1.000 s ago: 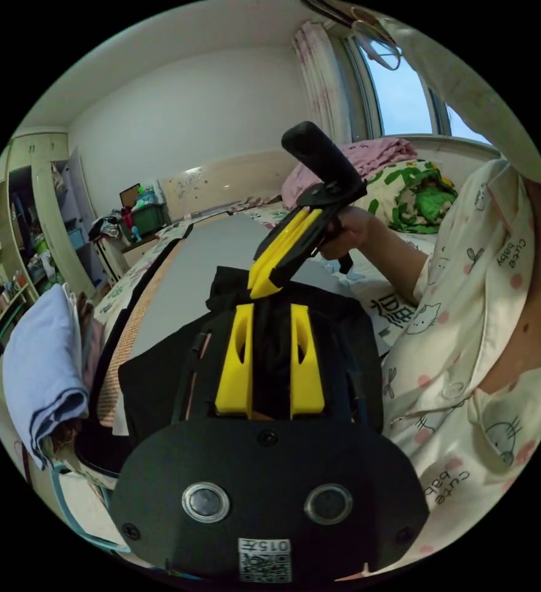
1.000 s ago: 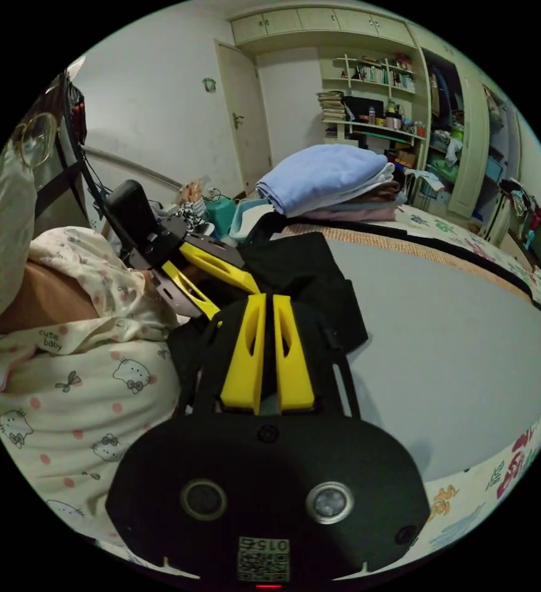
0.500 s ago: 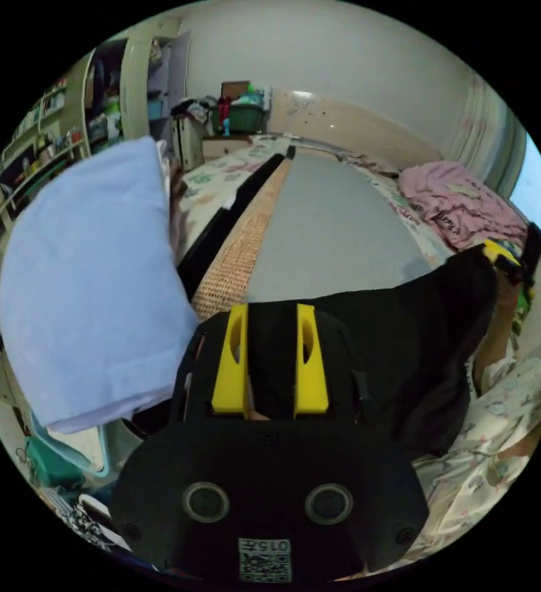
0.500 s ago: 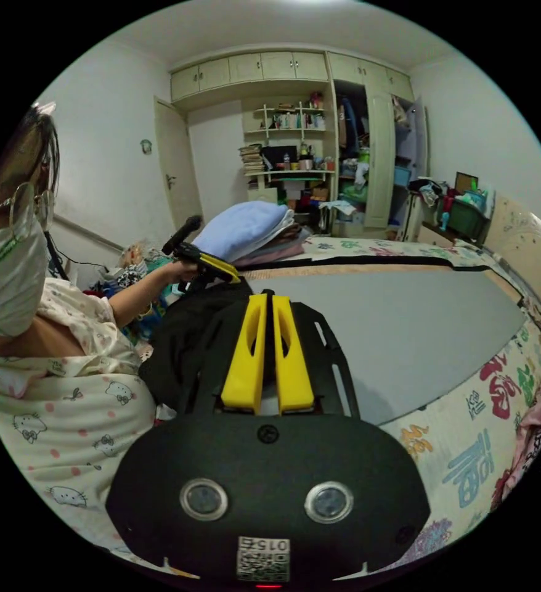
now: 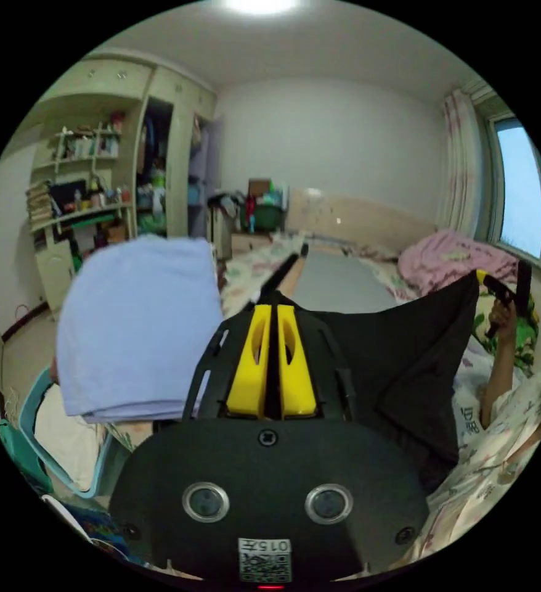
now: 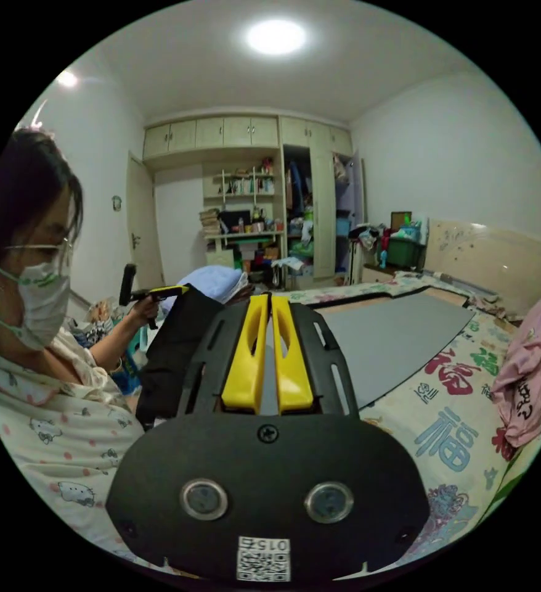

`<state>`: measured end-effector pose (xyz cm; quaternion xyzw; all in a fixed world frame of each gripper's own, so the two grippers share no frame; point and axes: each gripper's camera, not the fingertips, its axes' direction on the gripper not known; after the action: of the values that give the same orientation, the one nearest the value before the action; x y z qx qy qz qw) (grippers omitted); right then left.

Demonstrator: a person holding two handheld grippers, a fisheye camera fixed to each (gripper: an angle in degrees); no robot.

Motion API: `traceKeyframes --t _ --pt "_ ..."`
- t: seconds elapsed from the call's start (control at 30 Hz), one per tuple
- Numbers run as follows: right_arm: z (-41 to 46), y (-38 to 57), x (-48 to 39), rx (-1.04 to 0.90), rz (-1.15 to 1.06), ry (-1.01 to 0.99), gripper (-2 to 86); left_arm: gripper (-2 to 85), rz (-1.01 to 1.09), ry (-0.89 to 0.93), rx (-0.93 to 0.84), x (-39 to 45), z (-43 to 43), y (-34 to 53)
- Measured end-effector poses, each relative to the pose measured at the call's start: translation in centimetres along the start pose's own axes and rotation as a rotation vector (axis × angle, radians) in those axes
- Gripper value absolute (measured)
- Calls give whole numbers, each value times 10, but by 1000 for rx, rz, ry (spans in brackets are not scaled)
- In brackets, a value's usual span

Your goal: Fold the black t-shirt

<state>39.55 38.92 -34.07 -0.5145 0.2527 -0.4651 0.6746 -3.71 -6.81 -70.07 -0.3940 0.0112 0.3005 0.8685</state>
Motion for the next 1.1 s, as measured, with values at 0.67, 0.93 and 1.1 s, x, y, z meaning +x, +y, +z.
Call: traceKeyframes --t 0.67,0.93,1.1 --pt "-49 -3 -134 326 -102 102 -10 6 87 69 502 16 -138 -60" --pt "134 -60 -44 -311 -72 205 -9 6 162 4 -176 29 91 -94" --pt "298 -62 63 -686 123 292 -9 8 247 -148 -543 49 237 -77"
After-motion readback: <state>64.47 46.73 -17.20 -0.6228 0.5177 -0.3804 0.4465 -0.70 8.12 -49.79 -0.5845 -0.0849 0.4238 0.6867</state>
